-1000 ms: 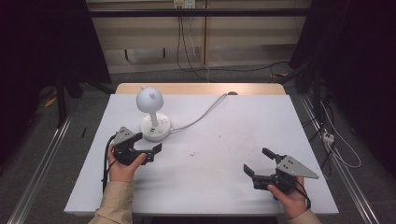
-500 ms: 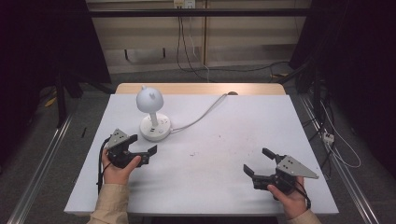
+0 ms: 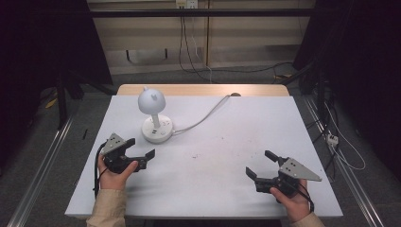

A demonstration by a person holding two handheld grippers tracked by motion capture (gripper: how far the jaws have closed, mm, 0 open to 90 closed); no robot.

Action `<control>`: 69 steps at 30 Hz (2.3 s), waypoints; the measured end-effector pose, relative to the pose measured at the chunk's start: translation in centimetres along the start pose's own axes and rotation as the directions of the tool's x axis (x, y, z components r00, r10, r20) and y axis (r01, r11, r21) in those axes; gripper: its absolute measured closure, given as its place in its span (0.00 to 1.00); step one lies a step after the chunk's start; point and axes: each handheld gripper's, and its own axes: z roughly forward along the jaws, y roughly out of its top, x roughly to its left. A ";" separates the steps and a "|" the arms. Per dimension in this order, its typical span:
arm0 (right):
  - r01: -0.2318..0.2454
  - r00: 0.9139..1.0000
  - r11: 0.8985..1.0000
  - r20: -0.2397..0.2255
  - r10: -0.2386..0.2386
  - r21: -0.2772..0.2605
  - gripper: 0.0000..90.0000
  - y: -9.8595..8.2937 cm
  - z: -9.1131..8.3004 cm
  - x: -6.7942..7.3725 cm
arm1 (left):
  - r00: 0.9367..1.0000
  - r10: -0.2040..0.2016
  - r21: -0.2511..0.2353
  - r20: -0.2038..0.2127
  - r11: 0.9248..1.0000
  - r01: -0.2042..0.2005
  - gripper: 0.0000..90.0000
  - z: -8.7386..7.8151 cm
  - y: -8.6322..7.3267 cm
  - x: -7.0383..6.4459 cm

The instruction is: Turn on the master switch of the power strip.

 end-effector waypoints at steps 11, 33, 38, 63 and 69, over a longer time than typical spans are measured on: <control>0.001 1.000 1.000 0.000 -0.001 -0.002 0.08 0.0 -0.1 0.0 | 1.000 0.007 -0.001 -0.005 1.000 -0.007 0.07 -0.6 -0.2 0.1; -0.004 1.000 1.000 0.000 0.004 0.000 0.08 0.0 -0.3 -0.2 | 1.000 0.011 0.005 -0.014 1.000 -0.011 0.06 -1.7 -1.2 0.5; -0.001 1.000 1.000 0.001 0.001 -0.001 0.08 0.0 -0.3 -0.3 | 1.000 0.009 0.007 -0.016 1.000 -0.009 0.06 -1.9 -1.5 0.5; 0.001 1.000 1.000 0.003 -0.001 0.004 0.08 0.0 -0.4 -0.3 | 0.999 0.011 0.017 -0.035 1.000 -0.011 0.06 -3.3 -2.5 1.3; -0.002 1.000 1.000 0.003 0.002 0.002 0.08 0.0 -0.5 -0.3 | 0.999 0.014 0.015 -0.037 1.000 -0.013 0.06 -3.5 -2.7 1.4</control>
